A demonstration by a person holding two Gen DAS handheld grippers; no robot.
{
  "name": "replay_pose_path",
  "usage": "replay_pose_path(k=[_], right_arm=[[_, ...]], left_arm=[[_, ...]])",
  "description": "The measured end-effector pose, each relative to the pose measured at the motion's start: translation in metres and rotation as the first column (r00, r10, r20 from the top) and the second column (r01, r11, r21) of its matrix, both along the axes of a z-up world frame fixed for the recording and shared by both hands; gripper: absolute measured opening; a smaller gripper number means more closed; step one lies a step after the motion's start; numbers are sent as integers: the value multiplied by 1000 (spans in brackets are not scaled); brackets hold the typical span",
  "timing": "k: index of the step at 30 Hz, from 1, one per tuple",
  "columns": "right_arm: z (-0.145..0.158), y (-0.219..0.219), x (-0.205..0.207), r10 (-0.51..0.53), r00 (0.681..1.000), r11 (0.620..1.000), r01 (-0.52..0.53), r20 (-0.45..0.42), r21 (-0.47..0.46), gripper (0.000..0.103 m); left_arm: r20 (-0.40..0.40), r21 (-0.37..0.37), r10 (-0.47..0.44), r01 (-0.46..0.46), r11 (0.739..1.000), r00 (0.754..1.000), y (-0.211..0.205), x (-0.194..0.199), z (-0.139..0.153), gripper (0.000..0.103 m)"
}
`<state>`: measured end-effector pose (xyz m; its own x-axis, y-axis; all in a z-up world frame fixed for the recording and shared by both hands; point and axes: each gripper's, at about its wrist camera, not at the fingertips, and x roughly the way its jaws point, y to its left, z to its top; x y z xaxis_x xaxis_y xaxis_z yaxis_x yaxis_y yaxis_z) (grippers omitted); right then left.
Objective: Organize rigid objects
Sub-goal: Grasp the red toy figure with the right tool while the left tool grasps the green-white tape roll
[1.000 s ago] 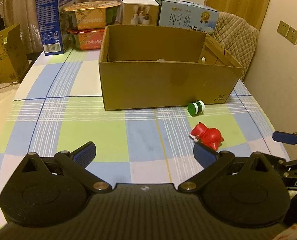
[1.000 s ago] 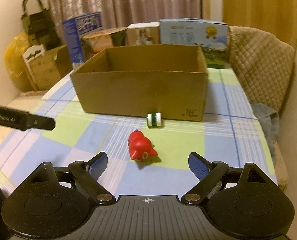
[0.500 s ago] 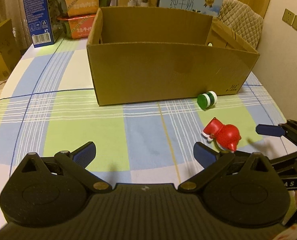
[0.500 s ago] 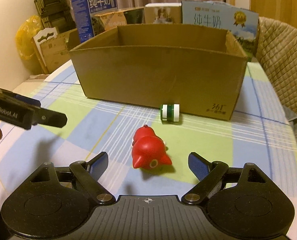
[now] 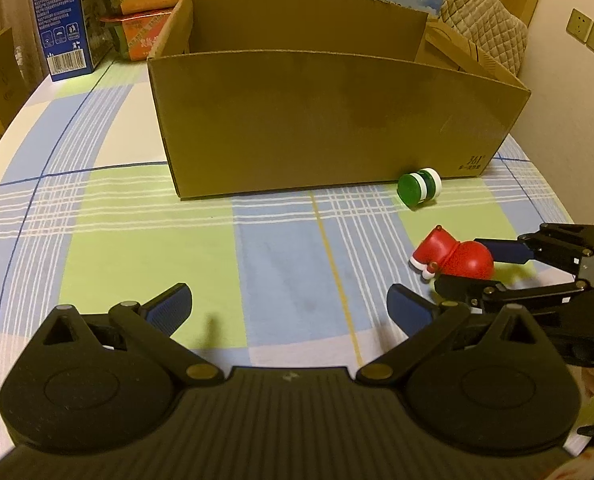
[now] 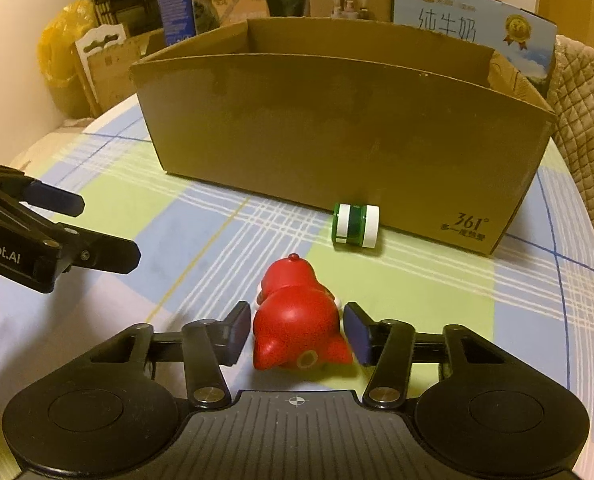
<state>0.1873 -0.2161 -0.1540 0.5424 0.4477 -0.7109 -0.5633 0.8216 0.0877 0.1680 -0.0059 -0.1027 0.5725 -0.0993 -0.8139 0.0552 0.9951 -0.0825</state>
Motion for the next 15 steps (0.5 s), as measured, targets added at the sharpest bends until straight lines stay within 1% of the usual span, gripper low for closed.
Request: replay_pose_path(k=[10, 15], right_arm=[[-2, 5, 0, 12, 1000, 999, -11, 13, -40, 44], [1, 0, -2, -22, 1000, 999, 22, 2, -36, 43]], left_arm=[[-12, -3, -12, 12, 1000, 1000, -4, -1, -4, 102], [-8, -2, -29, 29, 1000, 1000, -9, -1, -2, 102]])
